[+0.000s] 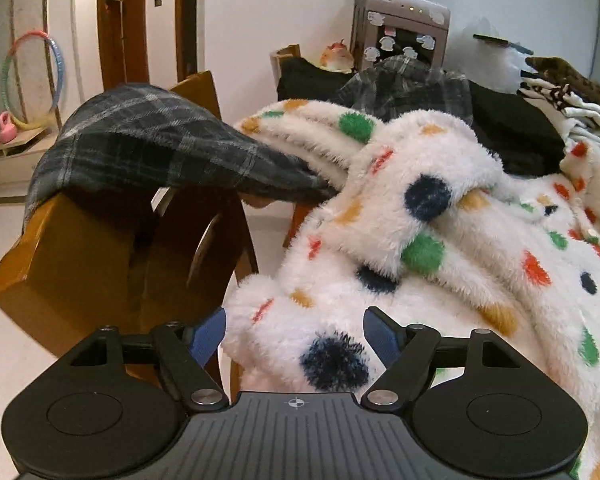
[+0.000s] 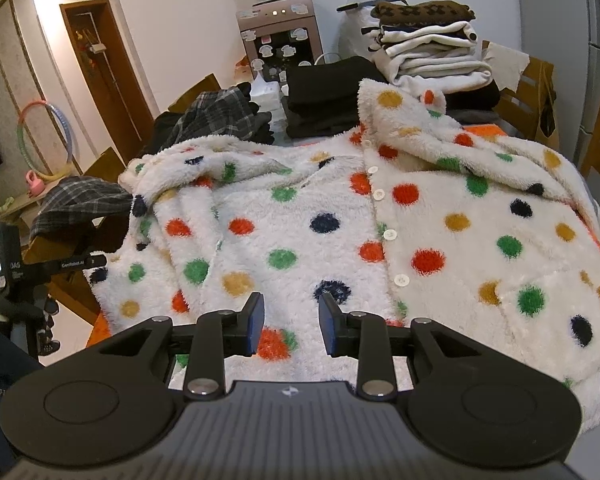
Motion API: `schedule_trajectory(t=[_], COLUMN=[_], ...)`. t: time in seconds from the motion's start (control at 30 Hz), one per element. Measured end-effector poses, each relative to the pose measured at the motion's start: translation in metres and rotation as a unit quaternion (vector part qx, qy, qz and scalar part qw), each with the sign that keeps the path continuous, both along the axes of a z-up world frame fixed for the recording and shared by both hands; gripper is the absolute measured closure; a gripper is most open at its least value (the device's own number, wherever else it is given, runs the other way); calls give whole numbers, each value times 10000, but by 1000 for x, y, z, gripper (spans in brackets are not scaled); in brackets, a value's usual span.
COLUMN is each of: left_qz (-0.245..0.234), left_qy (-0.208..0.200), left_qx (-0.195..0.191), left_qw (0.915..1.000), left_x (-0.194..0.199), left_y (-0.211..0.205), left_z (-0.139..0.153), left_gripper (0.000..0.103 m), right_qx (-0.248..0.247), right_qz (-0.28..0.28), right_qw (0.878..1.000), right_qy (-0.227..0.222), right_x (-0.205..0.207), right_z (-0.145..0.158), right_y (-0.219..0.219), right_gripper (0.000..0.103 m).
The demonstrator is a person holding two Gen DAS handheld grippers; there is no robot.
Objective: Fold clothes
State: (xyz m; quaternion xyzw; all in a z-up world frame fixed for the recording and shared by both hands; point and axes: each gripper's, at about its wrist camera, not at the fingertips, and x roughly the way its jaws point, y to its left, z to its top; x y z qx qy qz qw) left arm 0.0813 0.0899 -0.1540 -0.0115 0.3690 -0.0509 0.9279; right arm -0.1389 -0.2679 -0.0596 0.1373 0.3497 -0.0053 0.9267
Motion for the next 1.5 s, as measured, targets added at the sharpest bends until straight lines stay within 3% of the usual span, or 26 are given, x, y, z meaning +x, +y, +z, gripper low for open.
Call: schedule_trajectory(t=[0.23, 0.3, 0.33, 0.4, 0.47, 0.63, 0.77, 0.9, 1.07, 1.2, 1.37, 1.43, 1.5], left_qz=[365, 474, 509, 434, 315, -318, -1334, -2537, -3873, -4695, -5676, -5969, -6208], left_qy=[537, 610, 652, 677, 567, -112, -772, -1211, -1315, -1108, -671, -430, -258], left_qx=[-530, -747, -841, -1003, -1086, -1111, -1049, -1021, -1030, -942, -796, -748, -755], left_qw=[9965, 9942, 9930, 9917, 9920, 9932, 9825, 9542, 9067, 8709, 8167, 7977, 7799], left_x=[14, 16, 18, 18, 16, 4, -5, -24, -44, -69, -99, -106, -114], left_y=[6, 9, 10, 9, 7, -12, -49, -96, -162, -214, -271, -279, -283], left_z=[-19, -22, -23, -22, -17, 15, 50, 86, 108, 98, 79, 66, 55], left_gripper=[25, 30, 36, 73, 90, 94, 94, 94, 94, 94, 92, 87, 73], right_qx=[-23, -24, -25, -27, -32, -34, -3, 19, 44, 53, 62, 74, 85], right_qz=[-58, -87, -101, -127, -158, -242, -352, -493, -714, -948, -1265, -1397, -1527], right_qw=[10000, 10000, 9999, 9999, 9999, 9997, 9994, 9988, 9974, 9955, 9919, 9901, 9881], right_qy=[-11, -17, -19, -17, -24, -48, -56, -68, -77, -53, 35, 99, 161], right_x=[0, -2, -2, -4, -6, -13, -19, -27, -39, -50, -65, -71, -76], right_z=[0, 0, 0, 0, 0, 1, 0, -2, -5, -8, -13, -16, -20], right_y=[0, -1, -1, -2, -3, -7, -12, -19, -29, -37, -47, -50, -54], right_gripper=[68, 68, 68, 68, 68, 68, 68, 68, 68, 68, 68, 68, 68])
